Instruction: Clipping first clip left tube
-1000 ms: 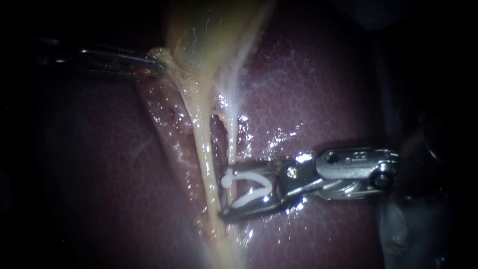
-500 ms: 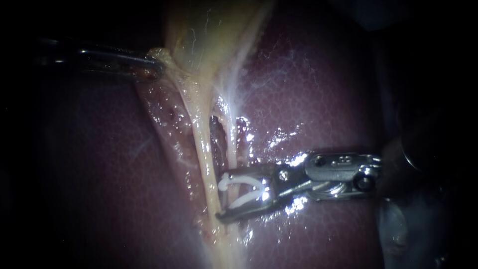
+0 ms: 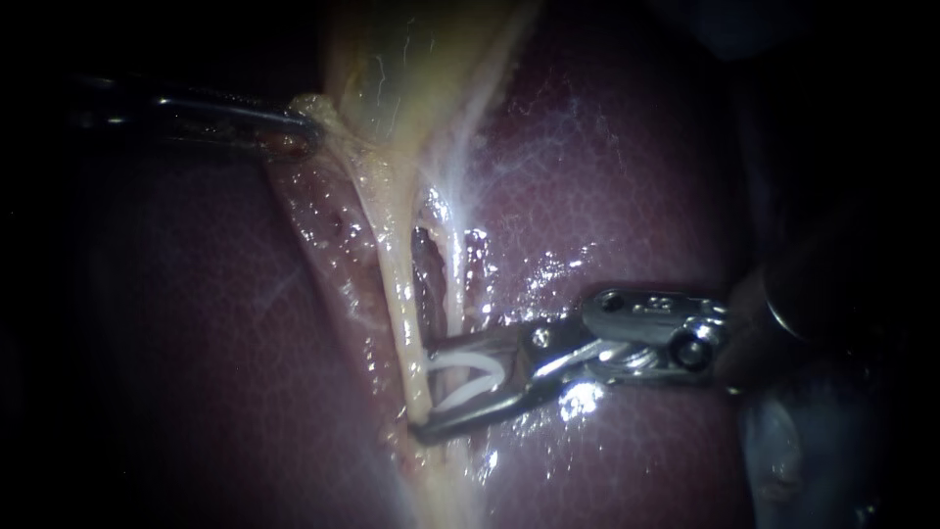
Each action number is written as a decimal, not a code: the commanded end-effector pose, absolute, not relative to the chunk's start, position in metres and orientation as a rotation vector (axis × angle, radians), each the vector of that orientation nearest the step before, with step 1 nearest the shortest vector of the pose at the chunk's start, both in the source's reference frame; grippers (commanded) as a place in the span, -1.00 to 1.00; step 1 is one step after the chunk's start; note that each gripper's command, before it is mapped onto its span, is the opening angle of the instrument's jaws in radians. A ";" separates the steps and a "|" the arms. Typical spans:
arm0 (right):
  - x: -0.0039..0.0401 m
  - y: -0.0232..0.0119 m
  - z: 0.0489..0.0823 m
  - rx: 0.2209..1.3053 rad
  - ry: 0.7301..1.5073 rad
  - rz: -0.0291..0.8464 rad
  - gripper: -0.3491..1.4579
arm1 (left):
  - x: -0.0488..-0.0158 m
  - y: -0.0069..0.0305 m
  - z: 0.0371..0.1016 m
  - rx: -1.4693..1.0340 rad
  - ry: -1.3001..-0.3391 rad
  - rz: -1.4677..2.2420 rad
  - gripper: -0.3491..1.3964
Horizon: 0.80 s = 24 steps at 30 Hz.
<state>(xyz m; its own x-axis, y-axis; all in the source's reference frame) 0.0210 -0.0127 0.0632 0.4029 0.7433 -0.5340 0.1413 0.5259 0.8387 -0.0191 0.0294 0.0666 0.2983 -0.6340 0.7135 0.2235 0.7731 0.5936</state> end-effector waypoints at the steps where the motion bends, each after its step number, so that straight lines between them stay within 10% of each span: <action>1: 0.0211 -0.0127 0.0632 0.983 1.122 0.470 -0.07 | -0.0191 0.0294 0.0666 0.422 -1.134 -0.592 -1.00; 24: 0.0236 -0.0125 0.0600 1.072 1.156 0.569 -0.08 | -0.0191 0.0295 0.0666 0.423 -1.134 -0.592 -1.00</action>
